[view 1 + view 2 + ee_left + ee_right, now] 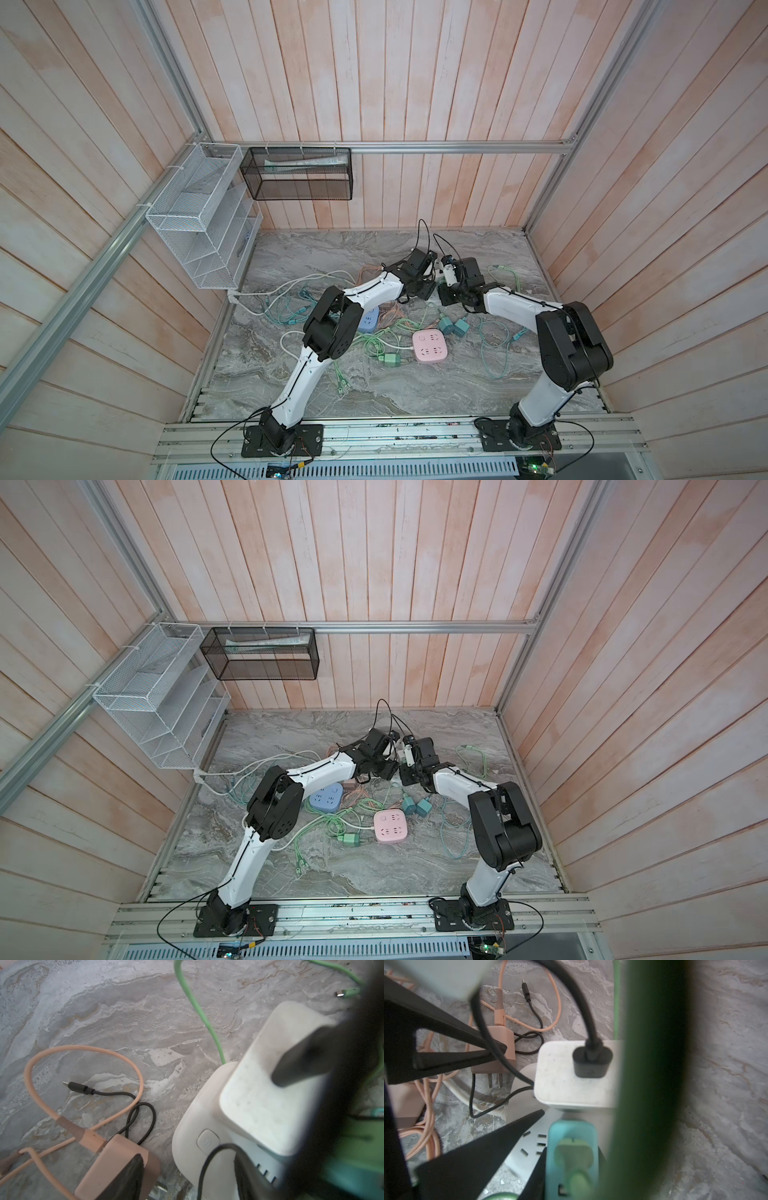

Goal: Pull the plug off the socket
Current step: 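Pull the teal charger up out of the white strip with the right gripper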

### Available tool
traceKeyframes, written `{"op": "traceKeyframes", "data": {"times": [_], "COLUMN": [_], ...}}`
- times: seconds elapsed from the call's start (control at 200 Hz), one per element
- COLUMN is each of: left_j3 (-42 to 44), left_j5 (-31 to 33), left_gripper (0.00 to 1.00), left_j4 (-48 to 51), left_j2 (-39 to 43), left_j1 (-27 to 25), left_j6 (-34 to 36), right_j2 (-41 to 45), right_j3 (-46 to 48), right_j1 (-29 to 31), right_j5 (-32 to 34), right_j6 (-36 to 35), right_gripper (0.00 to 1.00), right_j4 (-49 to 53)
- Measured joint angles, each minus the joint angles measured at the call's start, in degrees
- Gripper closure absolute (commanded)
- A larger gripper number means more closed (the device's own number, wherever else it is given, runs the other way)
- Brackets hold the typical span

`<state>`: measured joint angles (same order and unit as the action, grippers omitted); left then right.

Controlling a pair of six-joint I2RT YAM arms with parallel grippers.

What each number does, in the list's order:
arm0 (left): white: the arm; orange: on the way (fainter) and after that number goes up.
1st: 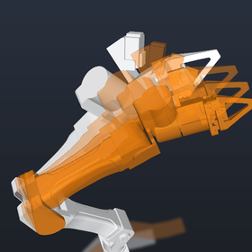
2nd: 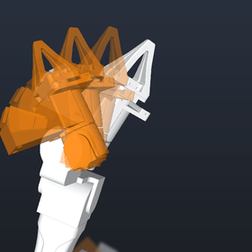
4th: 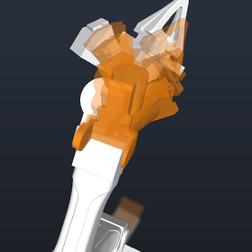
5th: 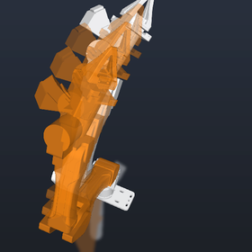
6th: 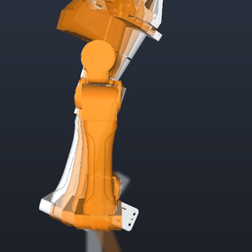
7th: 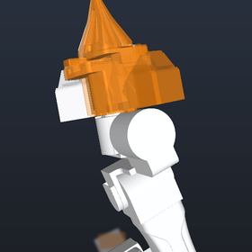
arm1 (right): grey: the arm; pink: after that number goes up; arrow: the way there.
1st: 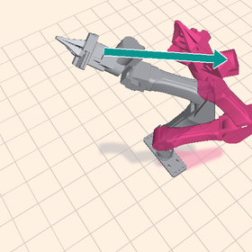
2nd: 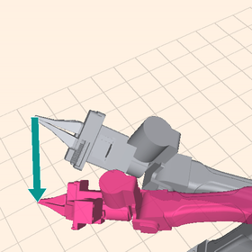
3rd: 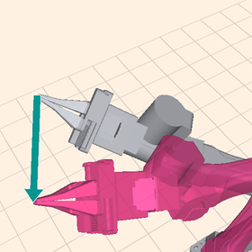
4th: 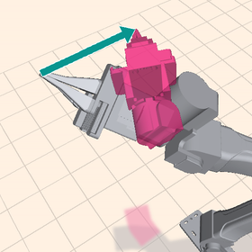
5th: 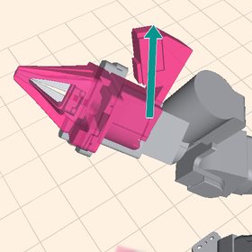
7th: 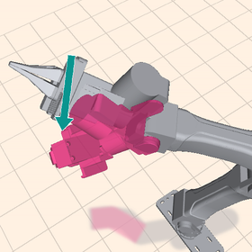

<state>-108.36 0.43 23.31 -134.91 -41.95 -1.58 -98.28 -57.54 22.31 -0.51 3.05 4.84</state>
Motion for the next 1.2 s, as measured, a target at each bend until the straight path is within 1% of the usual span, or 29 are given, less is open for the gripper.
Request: {"op": "traceKeyframes", "data": {"times": [0.255, 0.44, 0.62, 0.865, 1.07, 1.2], "left_j3": [-0.2, -0.2, -0.2, -0.2, 1.4, 3.2], "left_j5": [-0.1, 0.0, 0.0, 0.0, 0.0, 0.0], "left_gripper": [0.29, 0.29, 0.29, 0.29, 0.29, 0.29], "left_j4": [0.0, -0.2, -0.2, -0.4, -2.3, -3.9], "left_j2": [-0.4, -0.5, -0.5, -0.5, 0.1, 0.9], "left_j1": [0.1, 0.1, 0.2, 0.2, 0.2, 0.2], "left_j6": [-0.2, -0.2, -0.2, -0.2, -0.4, -1.0], "right_j2": [-0.4, -0.4, -0.2, 2.8, 5.7, 6.9], "right_j3": [-0.4, -0.8, -0.8, -0.2, 3.4, 7.3], "right_j1": [2.3, 2.3, 0.4, -2.8, -8.0, -12.4], "right_j5": [5.4, 5.7, 2.1, -3.1, -7.5, -11.8], "right_j6": [-1.5, -1.3, 0.0, 1.8, 3.9, 6.1], "right_gripper": [1.00, 1.00, 1.00, 1.00, 1.00, 1.00], "right_j4": [0.0, 0.3, 0.0, -1.6, -4.8, -6.8]}}
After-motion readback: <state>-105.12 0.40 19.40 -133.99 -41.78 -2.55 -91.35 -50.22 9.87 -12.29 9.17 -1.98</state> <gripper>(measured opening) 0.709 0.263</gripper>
